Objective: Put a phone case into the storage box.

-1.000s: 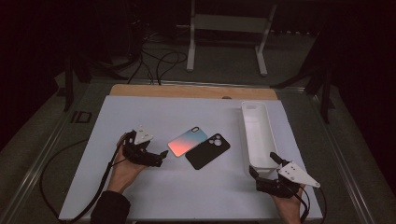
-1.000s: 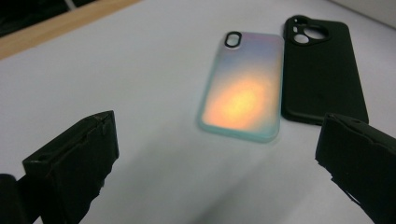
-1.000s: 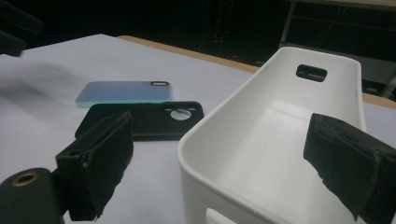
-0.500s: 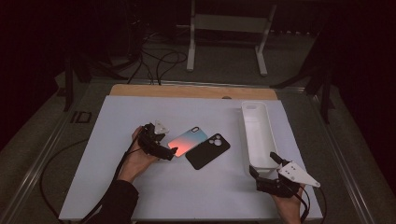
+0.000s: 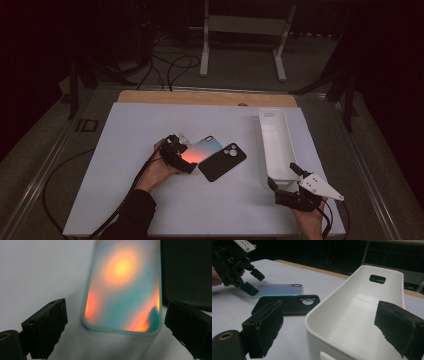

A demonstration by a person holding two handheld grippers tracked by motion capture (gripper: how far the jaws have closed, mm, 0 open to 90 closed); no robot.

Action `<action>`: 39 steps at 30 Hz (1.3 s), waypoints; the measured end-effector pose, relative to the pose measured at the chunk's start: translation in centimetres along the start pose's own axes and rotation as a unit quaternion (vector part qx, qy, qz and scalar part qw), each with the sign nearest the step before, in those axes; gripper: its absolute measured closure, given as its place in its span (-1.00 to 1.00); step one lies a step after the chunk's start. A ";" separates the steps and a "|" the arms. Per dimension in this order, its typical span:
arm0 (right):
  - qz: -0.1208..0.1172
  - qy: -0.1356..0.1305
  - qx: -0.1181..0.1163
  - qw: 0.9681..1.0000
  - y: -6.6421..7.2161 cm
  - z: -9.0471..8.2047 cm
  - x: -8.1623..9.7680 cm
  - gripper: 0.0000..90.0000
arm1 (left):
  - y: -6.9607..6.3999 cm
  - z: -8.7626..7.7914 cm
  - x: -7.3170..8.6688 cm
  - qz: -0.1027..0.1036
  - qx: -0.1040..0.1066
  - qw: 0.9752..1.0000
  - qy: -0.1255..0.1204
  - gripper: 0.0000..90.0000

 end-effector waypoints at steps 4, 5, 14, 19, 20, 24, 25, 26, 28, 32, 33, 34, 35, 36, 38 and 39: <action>0.000 -0.001 0.000 1.000 0.0 0.0 0.0 -0.82 | 0.1 0.4 -0.2 -0.003 0.002 1.000 0.005 -0.85; 0.000 -0.001 0.000 1.000 0.0 0.0 0.0 -0.82 | 0.1 0.5 -0.2 -0.004 0.004 1.000 0.004 -0.83; 0.001 -0.001 0.000 1.000 -0.1 0.0 0.0 -0.82 | 0.3 1.2 -1.3 0.010 0.013 1.000 0.014 -0.67; 0.001 0.000 0.000 1.000 -0.1 0.0 0.0 -0.82 | 0.7 1.5 -2.1 0.016 0.015 0.999 0.026 -0.66; 0.002 0.000 -0.001 1.000 -0.1 0.0 0.0 -0.82 | 0.7 1.6 -2.3 0.016 0.018 0.999 0.030 -0.67; 0.000 0.001 -0.002 1.000 -0.1 0.0 0.0 -0.82 | 1.3 1.9 -3.0 0.013 0.031 0.998 0.049 -0.69; 0.000 0.001 -0.002 1.000 -0.1 0.0 0.0 -0.82 | 1.3 1.9 -3.0 0.013 0.031 0.998 0.049 -0.70; 0.001 0.001 -0.001 1.000 -0.1 0.0 0.1 -0.82 | 1.3 2.0 -3.2 0.013 0.031 0.998 0.056 -0.71; 0.002 0.001 -0.001 1.000 -0.1 0.0 0.1 -0.82 | 1.3 2.1 -3.4 0.017 0.031 0.997 0.064 -0.73; 0.001 0.001 -0.002 1.000 0.0 0.0 0.0 -0.82 | 1.3 2.2 -3.6 0.017 0.033 0.997 0.074 -0.74; 0.001 0.001 -0.002 1.000 0.0 0.0 0.0 -0.82 | 1.3 2.2 -3.7 0.017 0.034 0.996 0.077 -0.74; 0.001 0.001 -0.002 1.000 0.0 0.0 0.0 -0.82 | 1.3 2.2 -3.7 0.017 0.033 0.996 0.079 -0.74; 0.001 0.002 -0.002 1.000 0.0 0.0 0.0 -0.82 | 1.3 2.2 -3.8 0.017 0.033 0.996 0.083 -0.74; 0.001 0.002 -0.002 1.000 0.0 0.0 0.0 -0.82 | 1.3 2.2 -3.8 0.017 0.033 0.996 0.083 -0.73; 0.001 0.002 -0.002 1.000 0.0 0.0 0.0 -0.82 | 1.3 2.2 -4.0 0.017 0.032 0.995 0.094 -0.71; 0.001 0.001 -0.003 1.000 0.0 0.0 0.0 -0.82 | 1.3 2.1 -4.0 0.018 0.031 0.995 0.096 -0.70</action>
Point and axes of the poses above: each handheld gripper's, and its own axes: z roughly forward along the jaws, x roughly out of its underside, y roughly to its left, the point moved 3 cm from there along z, roughly forward along the jaws, and after that the axes turned 8 degrees about y, right-handed, at the moved point
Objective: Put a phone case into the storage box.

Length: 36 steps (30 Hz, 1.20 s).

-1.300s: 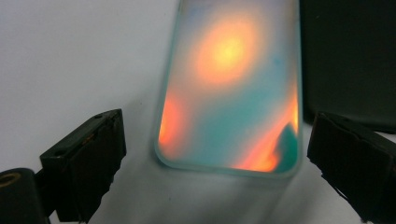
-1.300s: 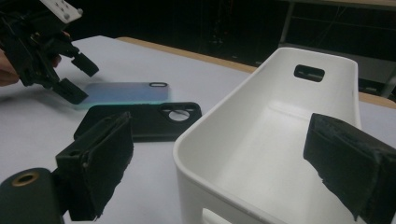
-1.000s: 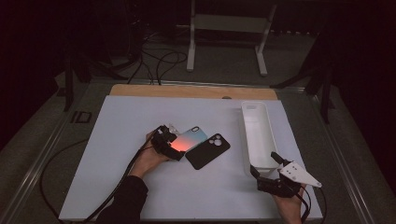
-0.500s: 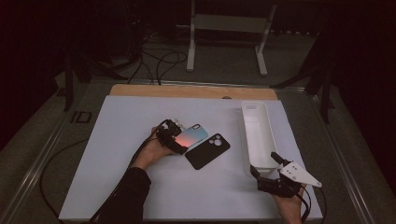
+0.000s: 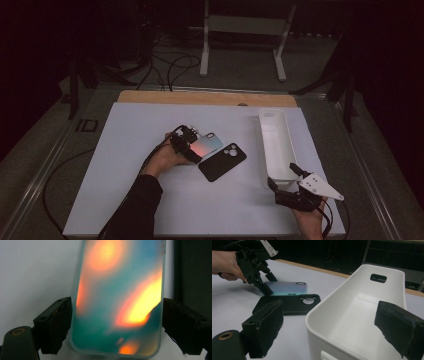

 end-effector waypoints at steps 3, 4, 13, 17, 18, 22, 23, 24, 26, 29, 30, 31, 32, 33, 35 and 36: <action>0.000 0.001 0.000 1.000 0.0 0.0 0.0 -0.82 | 0.0 -0.1 -0.1 0.000 -0.001 1.000 0.004 -0.67; 0.000 0.001 0.000 1.000 0.0 0.0 0.0 -0.82 | 0.0 -0.1 0.0 0.000 -0.001 1.000 0.002 -0.66; 0.004 -0.001 0.002 1.000 -0.2 -0.1 0.0 -0.82 | 0.0 -0.2 0.1 -0.013 -0.001 1.000 -0.009 -0.63; 0.004 0.000 0.002 1.000 -0.3 -0.1 0.0 -0.82 | 0.1 -0.5 0.1 -0.018 -0.010 1.000 -0.019 -0.63; 0.004 0.001 0.002 1.000 -0.3 -0.1 0.0 -0.82 | 0.1 -0.7 0.0 -0.019 -0.013 0.999 -0.024 -0.63; 0.006 0.001 -0.001 1.000 -0.3 0.0 -0.1 -0.82 | 0.0 -1.5 0.0 -0.020 -0.026 0.999 -0.037 -0.62; 0.006 0.001 -0.001 1.000 -0.3 0.0 -0.1 -0.82 | 0.0 -1.5 0.0 -0.020 -0.026 0.999 -0.037 -0.62; 0.007 0.001 -0.001 1.000 -0.3 0.0 -0.1 -0.82 | 0.1 -1.8 0.0 -0.021 -0.028 0.998 -0.042 -0.62; 0.008 0.001 -0.002 1.000 -0.3 0.0 -0.1 -0.82 | 0.1 -1.8 0.0 -0.021 -0.028 0.998 -0.042 -0.62; 0.008 0.001 -0.002 1.000 -0.3 0.1 -0.1 -0.82 | 0.1 -2.8 0.1 -0.025 -0.039 0.997 -0.062 -0.62; 0.008 0.002 -0.002 1.000 -0.3 0.1 -0.1 -0.82 | 0.1 -2.8 0.1 -0.025 -0.039 0.997 -0.062 -0.62; 0.008 0.002 -0.002 1.000 -0.3 0.1 -0.1 -0.82 | 0.1 -2.8 0.1 -0.025 -0.039 0.997 -0.062 -0.62; 0.008 0.002 -0.002 1.000 -0.3 0.1 -0.1 -0.82 | 0.1 -3.7 0.1 -0.026 -0.041 0.996 -0.079 -0.62; 0.008 0.004 -0.006 1.000 -0.2 0.2 -0.2 -0.82 | 0.0 -4.0 0.1 -0.023 -0.044 0.995 -0.082 -0.62; 0.011 0.005 -0.009 1.000 -0.3 0.2 -0.2 -0.82 | -0.2 -4.5 0.2 -0.022 -0.046 0.994 -0.094 -0.62; 0.013 0.005 -0.012 1.000 -0.3 0.3 -0.3 -0.82 | -0.4 -4.8 0.2 -0.019 -0.048 0.994 -0.099 -0.62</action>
Point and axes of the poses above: each handheld gripper's, and its own axes: z roughly forward along the jaws, x roughly out of its underside, y roughly to its left, the point moved 3 cm from there along z, roughly forward along the jaws, and after that the axes turned 8 degrees about y, right-handed, at the moved point
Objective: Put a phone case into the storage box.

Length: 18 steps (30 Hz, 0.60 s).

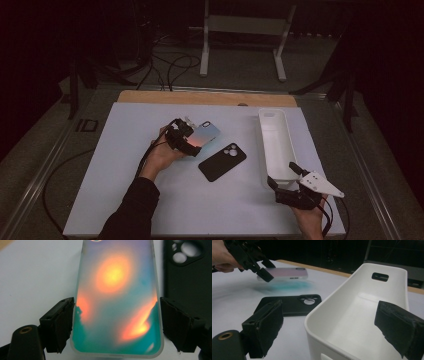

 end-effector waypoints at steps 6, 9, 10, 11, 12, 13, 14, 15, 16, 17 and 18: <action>0.016 -0.002 -0.013 1.000 -0.3 0.1 -0.5 -0.82 | -0.7 -1.9 -0.2 0.010 -0.006 0.999 -0.033 -0.62; 0.024 0.006 -0.020 0.999 -0.5 0.4 -0.8 -0.82 | -1.3 -2.9 -0.2 0.020 -0.012 0.999 -0.045 -0.62; 0.027 0.008 -0.024 0.999 -0.5 0.4 -0.9 -0.82 | -1.5 -3.1 -0.2 0.023 -0.012 0.998 -0.049 -0.62; 0.029 0.010 -0.027 0.999 -0.6 0.5 -0.9 -0.82 | -1.7 -3.4 -0.2 0.026 -0.013 0.998 -0.052 -0.62; 0.030 0.010 -0.031 0.999 -0.5 0.6 -1.0 -0.82 | -2.0 -3.7 -0.1 0.030 -0.012 0.998 -0.056 -0.62; 0.033 0.012 -0.034 0.999 -0.5 0.7 -1.1 -0.82 | -2.3 -3.9 -0.1 0.035 -0.010 0.998 -0.059 -0.62; 0.033 0.013 -0.036 0.999 -0.5 0.8 -1.3 -0.82 | -2.7 -4.2 -0.1 0.038 -0.010 0.997 -0.064 -0.62; 0.036 0.014 -0.039 0.998 -0.5 0.9 -1.5 -0.82 | -3.0 -4.4 -0.1 0.043 -0.009 0.997 -0.066 -0.62; 0.035 0.014 -0.043 0.998 -0.5 1.0 -1.6 -0.82 | -3.3 -4.6 -0.1 0.048 -0.008 0.996 -0.069 -0.62; 0.038 0.015 -0.047 0.998 -0.4 1.2 -1.8 -0.82 | -3.7 -4.8 -0.1 0.052 -0.011 0.996 -0.071 -0.62; 0.041 0.015 -0.052 0.998 -0.4 1.4 -2.0 -0.82 | -4.0 -5.0 -0.2 0.057 -0.010 0.996 -0.074 -0.62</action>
Point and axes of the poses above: each handheld gripper's, and its own axes: z roughly forward along the jaws, x roughly out of its underside, y roughly to its left, the point moved 3 cm from there along z, roughly forward along the jaws, and after that the axes turned 8 degrees about y, right-handed, at the moved point
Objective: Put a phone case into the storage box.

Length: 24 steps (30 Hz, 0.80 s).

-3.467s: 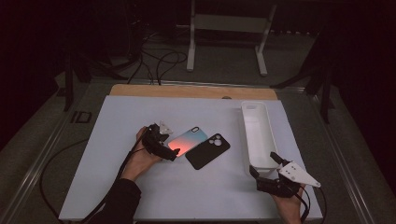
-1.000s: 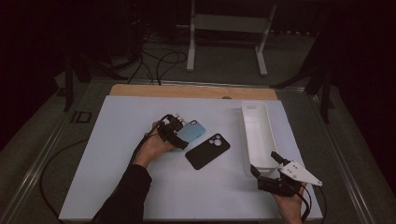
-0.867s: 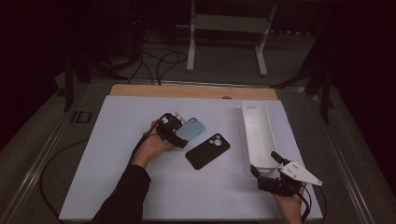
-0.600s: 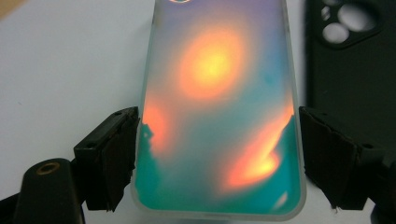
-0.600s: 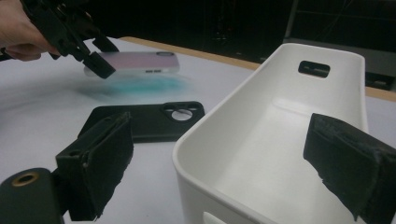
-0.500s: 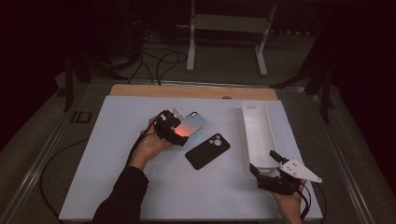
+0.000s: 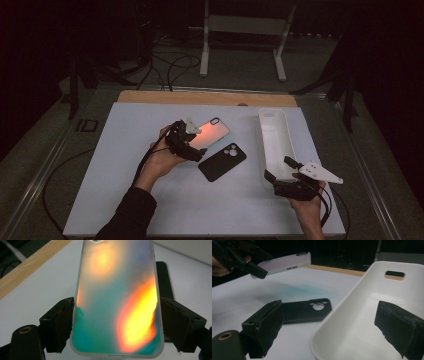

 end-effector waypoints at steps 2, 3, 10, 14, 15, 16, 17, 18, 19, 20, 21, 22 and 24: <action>0.004 0.003 -0.012 1.000 0.2 0.4 -0.4 -0.82 | -0.6 -0.3 -0.1 0.005 0.001 1.000 -0.006 -0.62; 0.004 0.005 -0.016 1.000 0.4 0.7 -0.6 -0.82 | -0.8 -0.4 -0.2 0.008 0.001 1.000 -0.009 -0.62; 0.019 0.012 -0.051 0.998 1.2 2.7 -2.0 -0.82 | -2.4 -1.3 -0.5 0.022 0.010 0.999 -0.027 -0.62; 0.023 0.016 -0.070 0.997 1.9 3.3 -2.9 -0.82 | -3.2 -1.8 -0.7 0.033 0.016 0.999 -0.035 -0.62; 0.022 0.015 -0.074 0.997 2.0 3.5 -3.2 -0.82 | -3.5 -1.9 -0.7 0.035 0.017 0.998 -0.039 -0.62; 0.025 0.015 -0.079 0.996 2.2 3.6 -3.4 -0.82 | -3.7 -2.0 -0.8 0.038 0.018 0.998 -0.042 -0.62; 0.030 0.017 -0.087 0.996 2.3 3.8 -3.5 -0.82 | -4.0 -2.2 -1.0 0.042 0.020 0.998 -0.044 -0.62; 0.035 0.018 -0.095 0.995 2.3 3.9 -3.7 -0.82 | -4.3 -2.4 -1.1 0.046 0.022 0.998 -0.047 -0.62; 0.041 0.018 -0.102 0.994 2.4 4.0 -3.9 -0.82 | -4.5 -2.5 -1.2 0.050 0.023 0.997 -0.048 -0.62; 0.046 0.018 -0.107 0.993 2.5 4.1 -4.0 -0.82 | -4.8 -2.6 -1.4 0.053 0.024 0.997 -0.050 -0.62; 0.050 0.017 -0.113 0.992 2.5 4.2 -4.1 -0.82 | -5.0 -2.7 -1.5 0.057 0.025 0.997 -0.053 -0.62; 0.053 0.018 -0.117 0.992 2.6 4.3 -4.2 -0.82 | -5.3 -2.8 -1.6 0.061 0.027 0.996 -0.055 -0.62; 0.048 0.021 -0.117 0.992 2.8 4.5 -4.4 -0.80 | -5.8 -2.9 -1.9 0.068 0.028 0.996 -0.059 -0.62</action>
Point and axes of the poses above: each handheld gripper's, and its own axes: z roughly forward along the jaws, x roughly out of its underside, y roughly to its left, the point moved 3 cm from there along z, roughly forward along the jaws, and after that the axes turned 8 degrees about y, right-handed, at the moved point
